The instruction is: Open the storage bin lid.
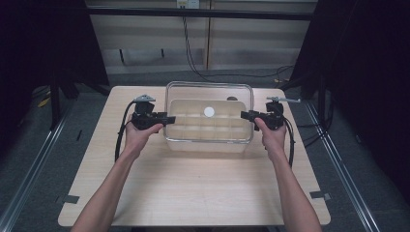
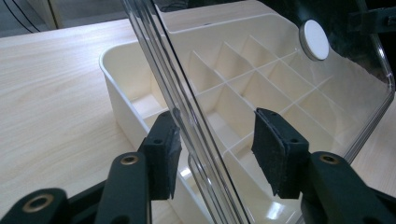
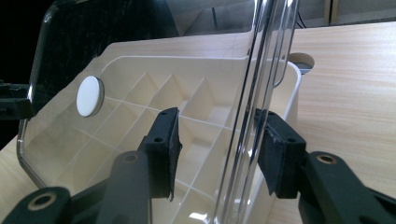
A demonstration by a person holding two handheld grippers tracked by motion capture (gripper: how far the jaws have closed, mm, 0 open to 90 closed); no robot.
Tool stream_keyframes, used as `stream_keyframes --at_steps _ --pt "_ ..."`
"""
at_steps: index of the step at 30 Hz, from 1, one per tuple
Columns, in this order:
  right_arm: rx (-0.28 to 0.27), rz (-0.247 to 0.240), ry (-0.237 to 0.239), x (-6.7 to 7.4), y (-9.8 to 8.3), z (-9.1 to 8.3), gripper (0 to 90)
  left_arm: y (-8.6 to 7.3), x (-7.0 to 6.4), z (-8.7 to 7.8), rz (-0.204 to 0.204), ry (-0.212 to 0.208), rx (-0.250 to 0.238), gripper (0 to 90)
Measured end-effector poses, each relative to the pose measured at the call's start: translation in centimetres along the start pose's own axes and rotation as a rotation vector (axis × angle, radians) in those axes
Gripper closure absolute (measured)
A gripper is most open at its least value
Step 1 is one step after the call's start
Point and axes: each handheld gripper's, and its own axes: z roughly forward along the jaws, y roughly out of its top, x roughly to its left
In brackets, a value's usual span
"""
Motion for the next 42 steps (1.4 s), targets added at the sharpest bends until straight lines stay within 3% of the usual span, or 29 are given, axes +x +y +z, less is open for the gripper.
stream_keyframes --at_steps 8,17,25,42 --pt "-0.011 -0.003 0.005 0.3 0.3 -0.6 55.0 0.1 -0.2 -0.5 -0.005 0.000 -0.019 57.0" --pt "-0.033 -0.020 0.012 0.8 0.3 -1.6 58.0 0.0 -0.5 -1.3 0.017 0.000 -0.045 61.1" --pt "-0.038 -0.023 0.019 0.9 0.4 -1.9 58.8 -0.1 -0.8 -1.6 0.003 0.000 -0.068 63.0" --pt "-0.071 -0.034 0.023 1.6 0.1 -3.0 60.0 -0.5 -1.6 -2.8 0.038 -0.007 -0.095 67.4"
